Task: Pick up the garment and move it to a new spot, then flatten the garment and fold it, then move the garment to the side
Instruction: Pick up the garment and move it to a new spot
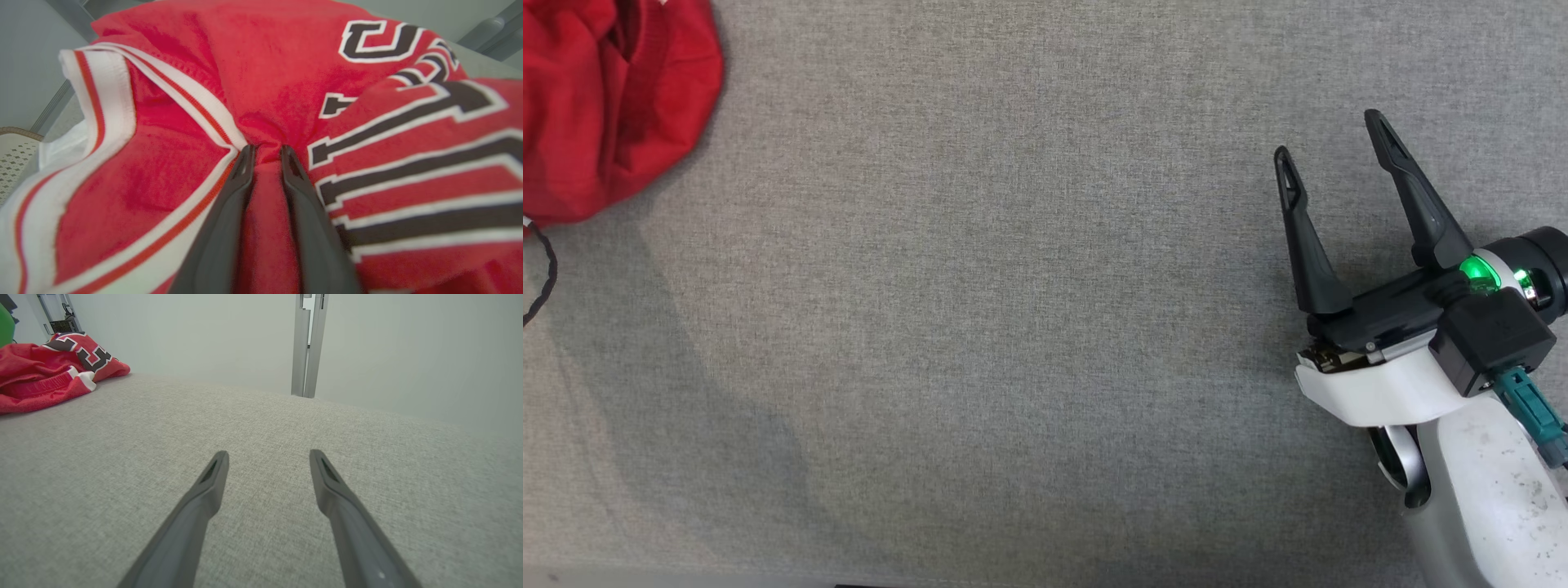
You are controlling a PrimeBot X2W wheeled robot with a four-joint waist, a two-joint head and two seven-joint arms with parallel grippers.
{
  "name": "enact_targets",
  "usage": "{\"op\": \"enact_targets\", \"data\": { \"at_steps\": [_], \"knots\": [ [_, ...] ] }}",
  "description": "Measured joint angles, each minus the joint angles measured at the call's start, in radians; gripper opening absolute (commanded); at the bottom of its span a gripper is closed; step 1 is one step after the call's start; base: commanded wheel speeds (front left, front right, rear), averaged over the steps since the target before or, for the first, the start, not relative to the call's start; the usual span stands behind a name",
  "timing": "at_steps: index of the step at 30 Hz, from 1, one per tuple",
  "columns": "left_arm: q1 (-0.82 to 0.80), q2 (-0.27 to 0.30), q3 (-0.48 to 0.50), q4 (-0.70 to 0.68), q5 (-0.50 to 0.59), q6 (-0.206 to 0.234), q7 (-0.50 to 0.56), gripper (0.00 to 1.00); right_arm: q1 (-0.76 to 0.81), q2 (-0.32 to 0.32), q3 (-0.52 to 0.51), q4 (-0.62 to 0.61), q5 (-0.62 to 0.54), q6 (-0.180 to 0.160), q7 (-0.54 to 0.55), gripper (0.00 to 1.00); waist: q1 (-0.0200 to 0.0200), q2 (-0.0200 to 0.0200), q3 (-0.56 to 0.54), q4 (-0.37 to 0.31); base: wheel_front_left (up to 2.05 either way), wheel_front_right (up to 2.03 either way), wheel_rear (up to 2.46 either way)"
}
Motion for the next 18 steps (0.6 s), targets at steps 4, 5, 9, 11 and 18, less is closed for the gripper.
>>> {"op": "enact_targets", "data": {
  "at_steps": [4, 5, 9, 11, 18],
  "knots": [
    [0.005, 0.003, -0.03, -0.012, -0.022, 0.0, -0.006, 0.0, -0.004, 0.0, 0.0, 0.001, 0.0, 0.0, 0.0, 1.0, 0.0, 0.0, -0.003, 0.003, 0.0, 0.0, 0.0],
    [0.009, 0.004, -0.035, -0.016, -0.026, 0.0, -0.019, 0.0, -0.005, 0.0, 0.0, 0.002, 0.0, 0.0, 0.0, 1.0, 0.0, 0.0, -0.005, 0.003, 0.0, 0.0, 0.0],
    [0.028, 0.021, -0.068, -0.045, -0.035, 0.0, -0.093, 0.0, -0.005, 0.004, 0.006, 0.011, 0.005, 0.0, 0.0, 1.0, 0.0, -0.0001, -0.024, 0.006, 0.0, 0.0, 0.0],
    [0.033, 0.031, -0.081, -0.071, -0.047, 0.0, -0.132, 0.0, -0.005, 0.007, 0.006, 0.017, 0.006, 0.0, 0.0, 1.0, 0.0, 0.0, -0.037, 0.006, 0.0, 0.0, 0.0],
    [0.074, 0.065, -0.15, -0.193, -0.142, 0.0, -0.198, 0.0, 0.006, 0.036, 0.027, 0.046, 0.024, 0.0, 0.0, 1.0, 0.0, 0.0, -0.118, 0.007, 0.0, 0.0, 0.0]
  ]
}}
